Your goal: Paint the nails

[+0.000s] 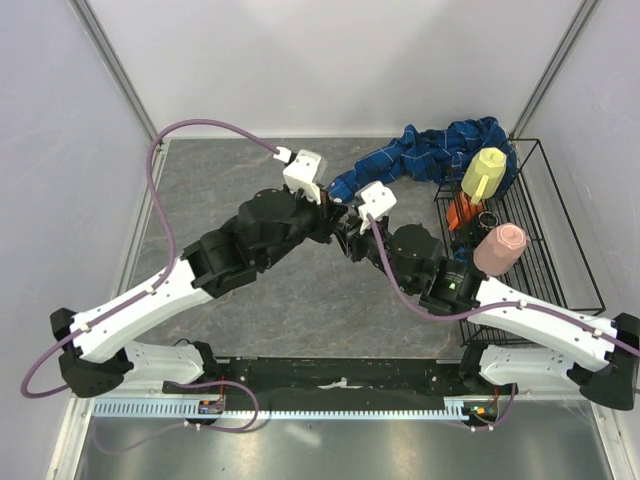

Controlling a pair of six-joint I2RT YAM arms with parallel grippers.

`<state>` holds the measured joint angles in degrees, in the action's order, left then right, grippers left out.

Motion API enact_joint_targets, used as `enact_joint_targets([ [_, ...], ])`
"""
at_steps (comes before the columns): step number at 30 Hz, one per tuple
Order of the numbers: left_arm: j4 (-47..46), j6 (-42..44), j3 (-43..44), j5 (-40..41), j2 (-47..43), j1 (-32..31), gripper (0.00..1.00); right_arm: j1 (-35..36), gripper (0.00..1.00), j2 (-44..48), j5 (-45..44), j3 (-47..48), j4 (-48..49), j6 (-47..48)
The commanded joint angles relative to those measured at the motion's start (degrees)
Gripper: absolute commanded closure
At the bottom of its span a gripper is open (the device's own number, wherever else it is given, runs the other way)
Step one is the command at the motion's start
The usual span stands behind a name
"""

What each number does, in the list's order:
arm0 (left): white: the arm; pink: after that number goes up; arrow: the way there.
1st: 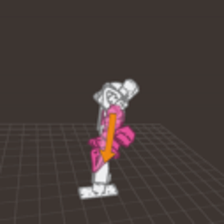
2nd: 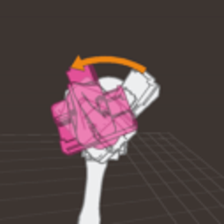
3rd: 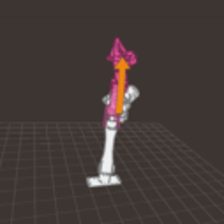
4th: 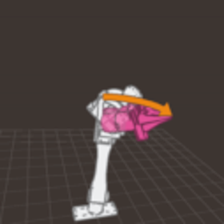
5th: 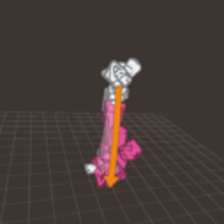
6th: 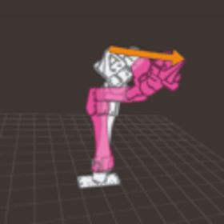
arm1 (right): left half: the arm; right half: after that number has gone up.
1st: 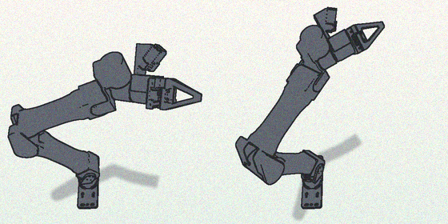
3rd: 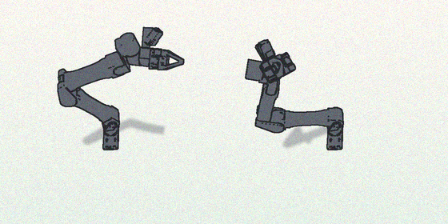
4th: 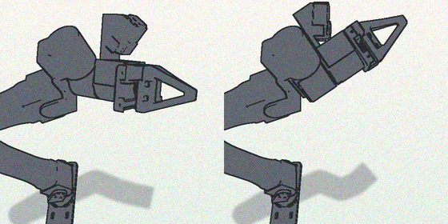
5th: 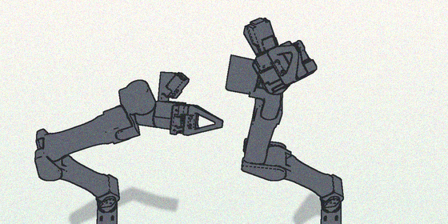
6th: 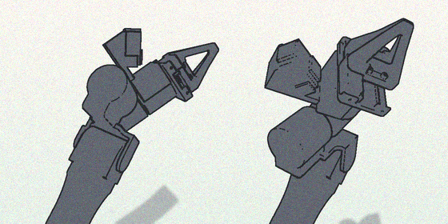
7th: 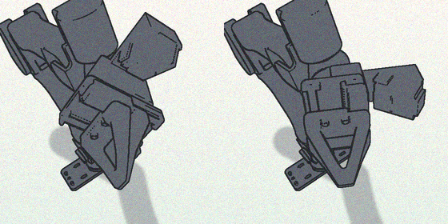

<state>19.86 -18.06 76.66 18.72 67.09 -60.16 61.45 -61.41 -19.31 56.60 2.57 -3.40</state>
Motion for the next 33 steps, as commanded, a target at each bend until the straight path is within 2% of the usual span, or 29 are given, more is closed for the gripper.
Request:
enact_joint_targets([
  [1, 1.4, -4.6, 4.4, 11.1, 2.3, -1.3, 0.98, 1.8, 1.00, -0.6, -7.4, 1.8, 3.3, 7.3],
  [3, 1.3, -5.5, 4.9, 6.8, 1.6, -0.8, 0.98, 1.3, 1.00, 0.7, -3.3, 1.1, 3.4, 7.7],
  [4, 1.4, -6.1, 4.8, 4.8, 1.3, -0.1, 0.82, 1.0, 1.00, 1.1, -0.8, 0.3, 3.6, 7.7],
  [6, 1.0, -7.7, 3.8, -2.3, -0.6, 0.5, 0.59, -0.1, 1.00, 3.0, 7.4, -1.0, 4.3, 7.7],
  [7, 0.9, -8.1, 3.3, -4.6, -1.4, 1.2, 0.40, -0.2, 1.00, 3.8, 9.8, -2.5, 4.8, 7.8],
  [9, -0.1, -9.4, 1.1, -11.6, -4.8, 2.1, 0.28, -0.7, 1.00, 6.6, 16.2, -4.2, 6.0, 7.7],
  [10, -0.5, -9.6, 0.2, -14.1, -6.1, 3.1, 0.19, -1.0, 1.00, 7.3, 18.1, -4.3, 5.9, 7.4],
  [15, -4.4, -9.7, -5.8, -26.0, -14.4, 4.2, 0.17, -2.9, 1.00, 9.2, 27.8, -2.9, 1.1, 5.3],
  [20, -12.3, -12.3, -12.9, -39.8, -21.1, 8.4, 0.20, -4.1, 1.00, 11.4, 36.3, -3.0, 0.8, 1.7],
  [23, -18.7, -14.8, -15.6, -50.2, -21.0, 10.9, 0.20, -4.6, 1.00, 11.2, 43.0, -2.5, 0.8, -0.4],
  [25, -19.7, -16.3, -15.9, -54.9, -20.0, 11.7, 0.17, -4.8, 1.00, 11.0, 47.2, -2.1, 1.1, -1.6],
  [30, -24.9, -18.1, -15.8, -59.8, -17.4, 12.3, 0.14, -5.1, 1.00, 11.4, 51.8, -2.5, 4.4, -5.3],
  [33, -25.9, -18.1, -15.1, -61.9, -16.6, 12.4, 0.20, -5.5, 1.00, 11.4, 52.4, -3.0, 5.7, -6.4],
])
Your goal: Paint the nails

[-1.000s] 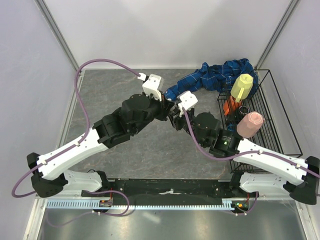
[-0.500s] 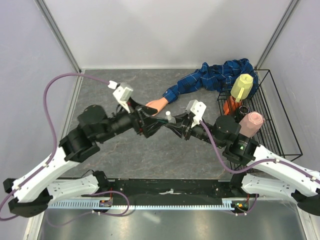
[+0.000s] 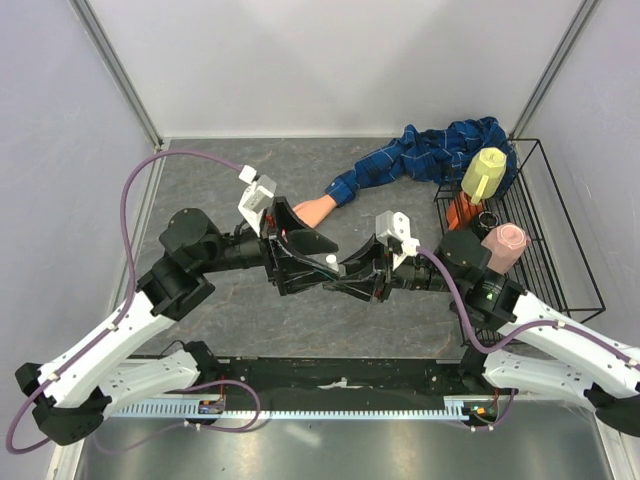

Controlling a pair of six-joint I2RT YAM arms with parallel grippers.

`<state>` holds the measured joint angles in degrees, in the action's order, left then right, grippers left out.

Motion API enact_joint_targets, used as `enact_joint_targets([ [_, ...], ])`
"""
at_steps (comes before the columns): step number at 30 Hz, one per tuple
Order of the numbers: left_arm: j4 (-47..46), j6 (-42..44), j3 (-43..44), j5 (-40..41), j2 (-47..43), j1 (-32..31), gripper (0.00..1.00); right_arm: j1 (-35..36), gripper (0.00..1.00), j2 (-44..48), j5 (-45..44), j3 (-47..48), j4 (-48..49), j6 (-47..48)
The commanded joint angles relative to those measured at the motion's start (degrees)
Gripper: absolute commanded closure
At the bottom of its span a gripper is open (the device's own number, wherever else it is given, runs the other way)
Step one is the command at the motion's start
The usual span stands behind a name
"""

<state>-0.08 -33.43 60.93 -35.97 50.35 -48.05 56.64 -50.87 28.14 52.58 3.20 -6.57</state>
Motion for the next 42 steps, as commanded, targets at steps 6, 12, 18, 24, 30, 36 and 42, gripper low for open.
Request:
enact_joint_targets([
  [6, -3.4, -0.1, 2.3, -7.8, 1.9, 0.3, 0.44, -2.1, 1.00, 0.0, 3.9, 0.8, 6.4, -3.8],
  [12, 2.5, 5.8, 5.9, -2.3, 3.1, 0.3, 0.62, -3.6, 1.00, -2.0, 2.6, 1.6, 6.5, -3.7],
  [18, 8.6, 11.2, 8.2, 13.2, 4.3, 0.2, 0.97, -3.9, 1.00, -3.5, -6.0, 3.0, 3.8, -1.8],
  [24, 13.6, 15.5, 11.4, 45.0, 7.8, -6.7, 0.98, -3.4, 1.00, -7.4, -28.4, 5.9, -1.7, 2.5],
  [30, 19.3, 8.7, 19.1, 59.2, 17.7, -10.0, 0.98, -0.9, 1.00, -11.6, -43.2, 8.0, -2.3, 5.9],
  [36, 22.7, 2.8, 22.4, 56.7, 20.1, -9.8, 0.98, -0.9, 1.00, -11.2, -39.8, 7.7, -2.2, 7.5],
  [42, 21.0, 3.8, 20.7, 34.4, 14.8, -6.5, 0.36, -1.0, 1.00, -6.4, -28.4, 4.6, -2.8, 7.8],
])
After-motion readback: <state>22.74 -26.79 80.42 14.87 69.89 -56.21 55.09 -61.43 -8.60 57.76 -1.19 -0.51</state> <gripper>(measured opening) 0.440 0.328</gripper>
